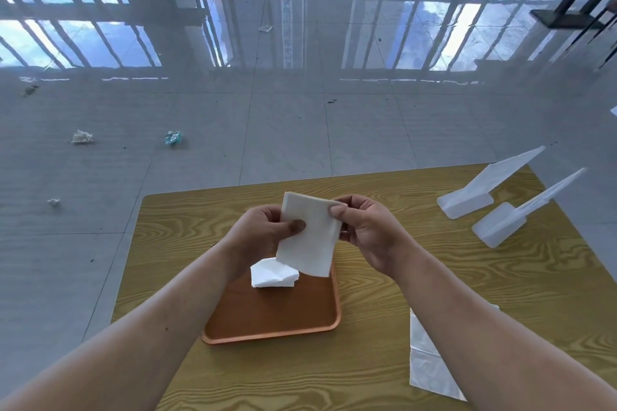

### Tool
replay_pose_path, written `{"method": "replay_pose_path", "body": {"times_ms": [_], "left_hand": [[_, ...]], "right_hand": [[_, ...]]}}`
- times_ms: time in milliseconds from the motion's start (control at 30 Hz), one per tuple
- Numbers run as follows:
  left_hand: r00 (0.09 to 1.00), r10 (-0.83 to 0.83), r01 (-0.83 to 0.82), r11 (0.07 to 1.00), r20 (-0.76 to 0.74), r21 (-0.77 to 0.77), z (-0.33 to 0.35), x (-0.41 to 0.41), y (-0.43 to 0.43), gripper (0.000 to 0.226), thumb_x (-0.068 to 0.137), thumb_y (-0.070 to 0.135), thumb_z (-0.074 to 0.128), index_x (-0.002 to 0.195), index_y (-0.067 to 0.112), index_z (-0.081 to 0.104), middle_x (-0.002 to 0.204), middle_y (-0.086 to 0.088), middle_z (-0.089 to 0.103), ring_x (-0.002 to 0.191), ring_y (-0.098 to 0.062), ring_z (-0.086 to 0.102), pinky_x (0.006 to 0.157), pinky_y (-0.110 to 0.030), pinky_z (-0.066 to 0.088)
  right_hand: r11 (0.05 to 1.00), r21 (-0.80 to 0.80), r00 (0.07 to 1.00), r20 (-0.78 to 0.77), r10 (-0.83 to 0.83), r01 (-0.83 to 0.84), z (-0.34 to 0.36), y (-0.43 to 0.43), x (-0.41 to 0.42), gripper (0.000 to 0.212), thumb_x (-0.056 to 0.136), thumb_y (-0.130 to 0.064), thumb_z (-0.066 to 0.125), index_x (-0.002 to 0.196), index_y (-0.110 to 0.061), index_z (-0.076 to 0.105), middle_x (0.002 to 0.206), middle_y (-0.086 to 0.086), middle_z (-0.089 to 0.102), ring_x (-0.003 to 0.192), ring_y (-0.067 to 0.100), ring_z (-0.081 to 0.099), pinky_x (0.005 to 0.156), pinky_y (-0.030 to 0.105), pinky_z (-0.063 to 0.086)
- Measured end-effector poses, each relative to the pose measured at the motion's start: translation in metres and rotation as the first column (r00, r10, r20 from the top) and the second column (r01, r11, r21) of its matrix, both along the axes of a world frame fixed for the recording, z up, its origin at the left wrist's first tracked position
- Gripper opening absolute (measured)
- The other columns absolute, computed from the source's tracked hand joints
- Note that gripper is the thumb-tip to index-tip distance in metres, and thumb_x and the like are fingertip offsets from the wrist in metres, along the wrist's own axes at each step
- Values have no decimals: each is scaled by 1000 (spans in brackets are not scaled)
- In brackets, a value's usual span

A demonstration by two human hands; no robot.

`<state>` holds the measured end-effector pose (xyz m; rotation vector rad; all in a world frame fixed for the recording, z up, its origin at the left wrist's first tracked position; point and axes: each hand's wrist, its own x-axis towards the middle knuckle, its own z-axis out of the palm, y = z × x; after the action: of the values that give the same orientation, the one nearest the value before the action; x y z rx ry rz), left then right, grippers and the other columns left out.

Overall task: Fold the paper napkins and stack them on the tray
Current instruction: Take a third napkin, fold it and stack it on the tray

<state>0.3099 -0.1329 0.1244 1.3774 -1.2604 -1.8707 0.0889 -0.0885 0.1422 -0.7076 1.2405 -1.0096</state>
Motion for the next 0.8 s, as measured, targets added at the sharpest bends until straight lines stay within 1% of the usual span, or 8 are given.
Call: {"method": "replay_pose_path", "body": {"times_ms": [67, 167, 300, 433, 500, 600, 700, 800], "left_hand": [[997, 36, -32, 998, -71, 54, 2, -2, 2, 24, 84, 14, 83, 106, 5, 80, 108, -20, 80, 92, -32, 78, 71, -40, 64], [983, 91, -74, 991, -158, 114, 2, -3, 3, 25, 78, 22, 86, 100, 9, 83, 107, -18, 81, 92, -31, 79, 70, -40, 64], [988, 113, -105, 991, -101, 83, -5, 0, 4, 20, 94, 28, 76, 103, 11, 81, 103, -14, 81, 84, -28, 77, 65, -38, 63], [997, 71, -68, 994, -30, 85, -12, 10, 4, 21, 104, 22, 62, 96, 25, 81, 78, -5, 71, 59, -18, 62, 50, -30, 56], [996, 83, -77, 990, -44, 120, -15, 16, 3, 26, 104, 15, 58, 94, 25, 79, 74, -4, 68, 53, -17, 61, 48, -28, 54], [993, 97, -86, 984, -67, 156, -19, 22, 0, 29, 98, 13, 52, 93, 20, 79, 86, -5, 75, 68, -23, 74, 55, -29, 56], [992, 103, -88, 976, -67, 198, -24, 27, -2, 30, 90, 38, 60, 95, 18, 82, 95, -5, 79, 89, -27, 79, 66, -32, 57], [994, 110, -112, 985, 17, 132, -35, 32, -2, 15, 84, 29, 77, 97, 20, 80, 93, -2, 74, 79, -15, 74, 64, -29, 58]], "right_hand": [[997, 63, 995, 84, -56, 51, 0, 0, 2, 3, 95, -13, 71, 97, -12, 73, 89, 6, 76, 82, 22, 71, 82, 42, 57], [988, 151, 995, 103, -13, -3, -4, 4, 9, 19, 97, -18, 71, 111, -5, 72, 99, 12, 77, 90, 29, 72, 85, 46, 58], [978, 208, 993, 114, 5, -28, -11, 8, 16, 21, 103, -18, 62, 118, -7, 72, 107, 14, 78, 95, 30, 73, 83, 48, 60], [970, 243, 993, 110, -42, 14, -15, 5, 21, 13, 106, -13, 55, 113, -13, 66, 97, 12, 73, 75, 23, 66, 53, 32, 48], [970, 244, 987, 148, -53, 16, -18, 3, 22, 14, 106, -10, 53, 107, -14, 66, 87, 10, 73, 64, 19, 63, 49, 28, 47], [975, 222, 986, 164, -32, -6, -24, 1, 23, 22, 106, -6, 47, 108, -6, 69, 90, 15, 70, 63, 20, 66, 54, 32, 49], [965, 259, 989, 146, -15, -24, -34, -3, 26, 36, 100, -21, 48, 116, 0, 73, 96, 15, 71, 75, 23, 69, 59, 34, 50], [965, 256, 996, 71, 47, -64, -45, -7, 31, 23, 98, -18, 61, 115, -11, 73, 94, 11, 69, 70, 19, 66, 56, 31, 52]]}}
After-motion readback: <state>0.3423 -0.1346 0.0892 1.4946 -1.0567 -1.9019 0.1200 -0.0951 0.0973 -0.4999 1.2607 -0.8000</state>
